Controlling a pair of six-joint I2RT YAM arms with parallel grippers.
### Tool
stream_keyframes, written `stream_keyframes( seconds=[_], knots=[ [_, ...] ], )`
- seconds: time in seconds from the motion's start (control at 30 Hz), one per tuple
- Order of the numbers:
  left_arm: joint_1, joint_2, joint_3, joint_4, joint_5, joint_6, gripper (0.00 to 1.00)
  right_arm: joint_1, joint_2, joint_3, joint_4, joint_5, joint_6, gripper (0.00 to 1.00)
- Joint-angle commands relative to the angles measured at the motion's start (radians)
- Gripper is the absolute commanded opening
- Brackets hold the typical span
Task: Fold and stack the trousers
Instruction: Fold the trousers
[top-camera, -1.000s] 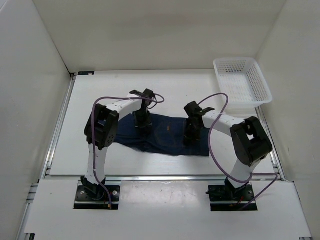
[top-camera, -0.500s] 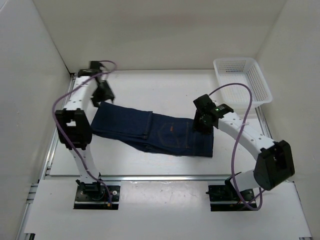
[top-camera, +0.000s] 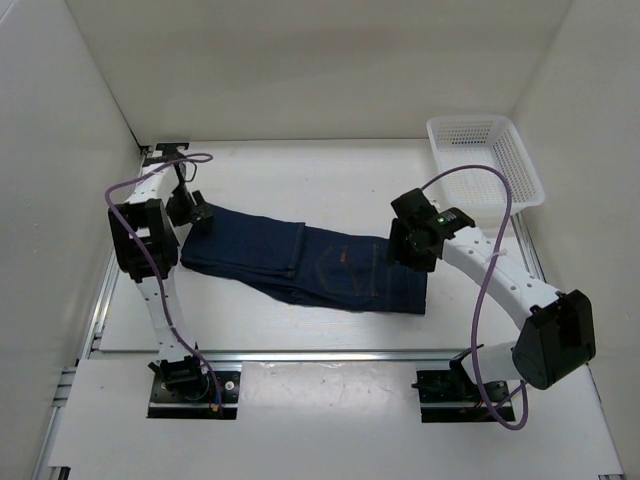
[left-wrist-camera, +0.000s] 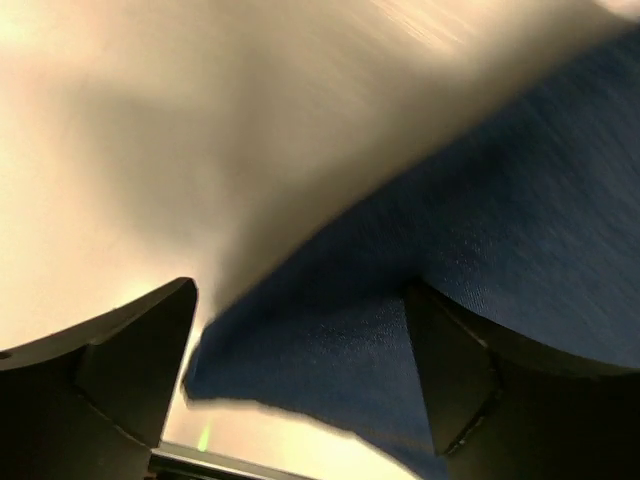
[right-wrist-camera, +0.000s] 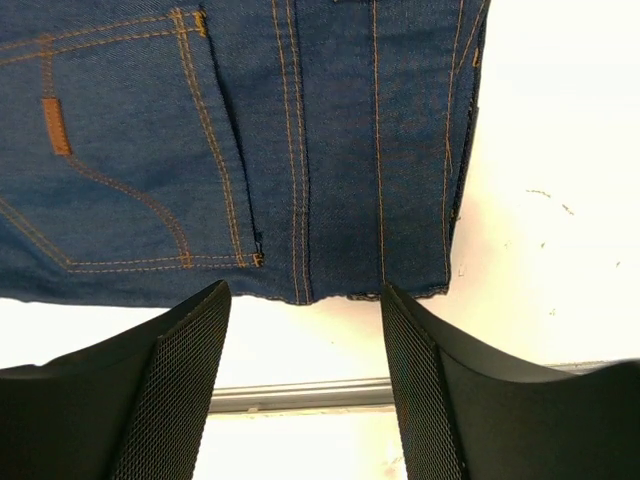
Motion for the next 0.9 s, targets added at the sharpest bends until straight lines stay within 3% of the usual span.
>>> stream_keyframes(
  seconds=[0.0,0.03,0.17,0.2,0.23,0.27,0.43,0.67,0.87],
  knots=[
    [0.036,0.019,-0.014,0.031,-0.005,0.004,0.94,0.006,0.043,0.061,-0.004,-0.009,-0.011,0.67],
    [0.050,0.019,-0.052,0.045,0.027,-0.010,0.90,0.006,0.057,0.078,-0.004,-0.009,0.000,0.67],
    [0.059,-0.020,-0.099,0.086,0.038,-0.031,0.55,0.017,0.100,0.126,-0.004,-0.018,-0.009,0.67],
    [0.059,-0.031,-0.099,0.086,0.038,-0.031,0.43,0.017,0.100,0.126,0.005,-0.018,-0.018,0.67],
    [0.059,-0.031,-0.088,0.077,0.011,-0.040,0.16,0.026,0.111,0.126,0.005,-0.018,-0.018,0.67],
    [0.059,-0.042,-0.067,0.056,-0.001,-0.040,0.10,0.026,0.111,0.126,0.005,-0.009,-0.027,0.67],
    [0.068,-0.120,0.058,-0.033,-0.097,-0.059,0.10,0.026,0.093,0.114,-0.004,-0.009,-0.027,0.67],
    [0.034,-0.293,0.249,-0.118,-0.085,-0.005,0.10,0.026,0.050,0.072,-0.038,0.021,-0.018,0.67],
    [-0.094,-0.456,0.190,-0.141,-0.014,-0.005,0.10,0.026,-0.006,0.040,-0.047,0.020,0.020,0.68]
  ],
)
